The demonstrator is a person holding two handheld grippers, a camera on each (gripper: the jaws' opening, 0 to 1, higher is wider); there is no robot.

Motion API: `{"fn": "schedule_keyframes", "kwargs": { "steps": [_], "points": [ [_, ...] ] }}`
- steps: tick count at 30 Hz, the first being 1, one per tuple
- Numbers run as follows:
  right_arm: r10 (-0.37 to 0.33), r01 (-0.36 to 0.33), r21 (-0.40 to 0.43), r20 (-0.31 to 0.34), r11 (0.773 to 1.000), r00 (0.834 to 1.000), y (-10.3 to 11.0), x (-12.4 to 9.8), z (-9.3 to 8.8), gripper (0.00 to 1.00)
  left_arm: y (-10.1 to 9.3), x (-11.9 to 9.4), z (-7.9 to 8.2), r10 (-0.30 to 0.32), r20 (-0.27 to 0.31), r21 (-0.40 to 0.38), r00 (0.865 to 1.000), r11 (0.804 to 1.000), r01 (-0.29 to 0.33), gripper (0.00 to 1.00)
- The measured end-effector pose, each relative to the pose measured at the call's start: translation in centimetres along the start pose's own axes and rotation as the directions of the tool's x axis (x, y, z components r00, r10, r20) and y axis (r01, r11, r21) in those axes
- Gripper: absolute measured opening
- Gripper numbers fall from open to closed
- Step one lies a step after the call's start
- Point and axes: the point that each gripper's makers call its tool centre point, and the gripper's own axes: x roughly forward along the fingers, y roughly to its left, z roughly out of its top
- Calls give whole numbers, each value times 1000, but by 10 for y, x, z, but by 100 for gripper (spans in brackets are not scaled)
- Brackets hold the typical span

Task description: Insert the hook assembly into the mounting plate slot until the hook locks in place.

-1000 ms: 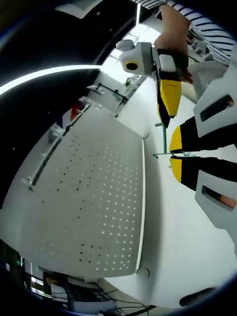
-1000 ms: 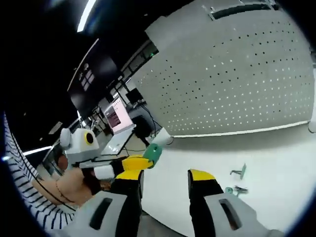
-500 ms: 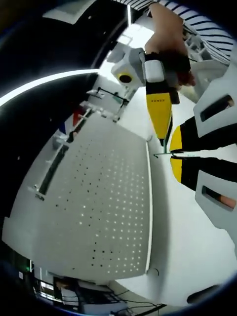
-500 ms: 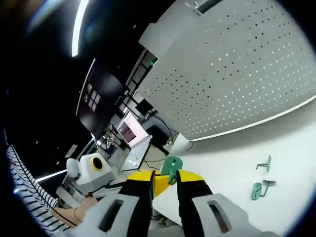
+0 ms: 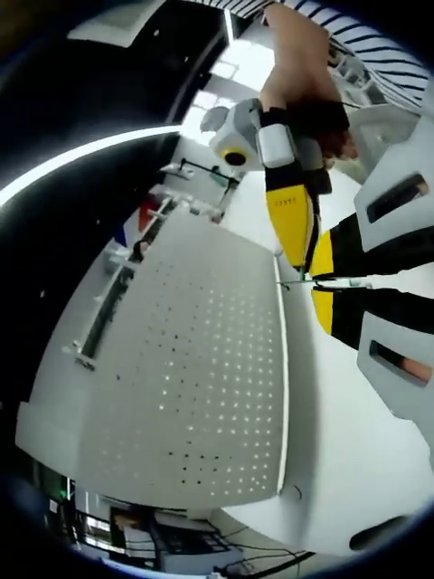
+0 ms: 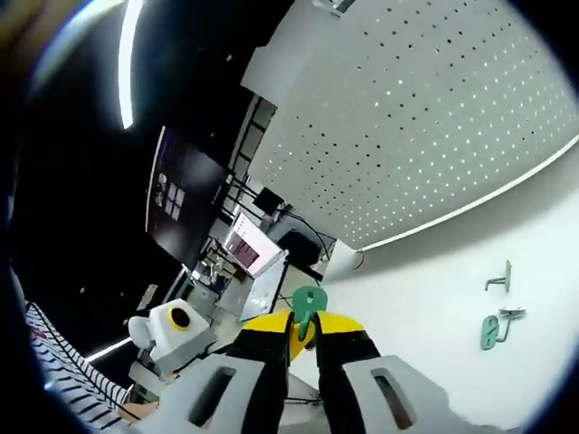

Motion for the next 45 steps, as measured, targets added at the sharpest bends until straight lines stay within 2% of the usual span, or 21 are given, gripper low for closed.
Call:
{"fn": "schedule_keyframes", "kwargs": {
  "steps": [4,6,7,9,14,18,22,25,26,30,32,35,36,37,38,39,40,41,42,44,45],
  "points": [
    [-4,4,4,4,1000,1000,-1,0,0,2,-3,0,2,8,-9,42,1000,999,-8,1],
    [2,-2,26,7,1000,1000,-2,0,1,3,-3,0,3,16,-4,60,1000,998,-16,1],
    [9,-10,67,11,998,1000,-1,1,1,3,-3,0,3,18,-2,61,1000,998,-18,1],
    [4,-6,67,27,998,1000,-4,1,5,2,-2,2,5,18,8,59,1000,998,-19,1],
    [-11,9,62,25,998,1000,-5,0,7,1,-6,6,6,30,8,133,1000,991,-31,1],
    [-21,20,51,19,999,1000,-7,0,6,0,-5,7,4,40,3,161,999,986,-40,2],
    [-33,34,-41,27,999,999,-3,1,5,0,-2,6,3,41,-14,159,999,987,-38,3],
    [-6,10,-106,31,994,999,8,3,8,0,-1,6,3,40,-28,172,999,984,-34,5],
    [-3,7,-133,29,991,1000,11,4,9,0,0,6,3,36,-37,177,999,984,-29,6],
    [-25,30,-229,22,973,999,13,6,13,0,3,6,4,22,-47,140,999,990,-15,24],
    [-28,33,-260,22,965,999,16,7,14,0,4,6,2,9,-63,136,998,991,0,26],
    [-55,60,-350,23,935,998,14,8,15,0,4,5,-1,-11,-81,106,997,994,19,37],
    [-69,72,-390,21,918,997,14,8,15,0,3,5,-3,-18,-87,96,996,995,26,42],
    [-73,76,-403,22,912,997,14,8,16,0,3,4,-4,-30,-94,81,995,996,37,45],
    [-64,70,-407,28,911,998,17,8,16,0,3,3,-5,-37,-97,78,995,996,45,46],
    [-51,59,-383,32,922,998,20,9,18,0,3,1,-5,-42,-97,80,994,996,50,48],
    [-8,24,-327,50,945,999,29,10,22,0,3,1,-5,-47,-96,79,994,995,54,51],
    [-19,35,-356,47,934,999,30,10,24,0,3,0,-4,-50,-94,72,994,996,57,57],
    [-35,57,-438,58,897,998,31,11,28,0,4,-1,-4,-52,-93,62,994,996,58,62],
    [-60,84,-546,62,833,996,33,13,31,0,5,-2,-1,-56,-75,11,996,998,57,74],
    [-63,90,-570,68,817,996,34,14,32,0,5,-2,2,-63,-55,-9,996,998,63,77]
  ]
}}
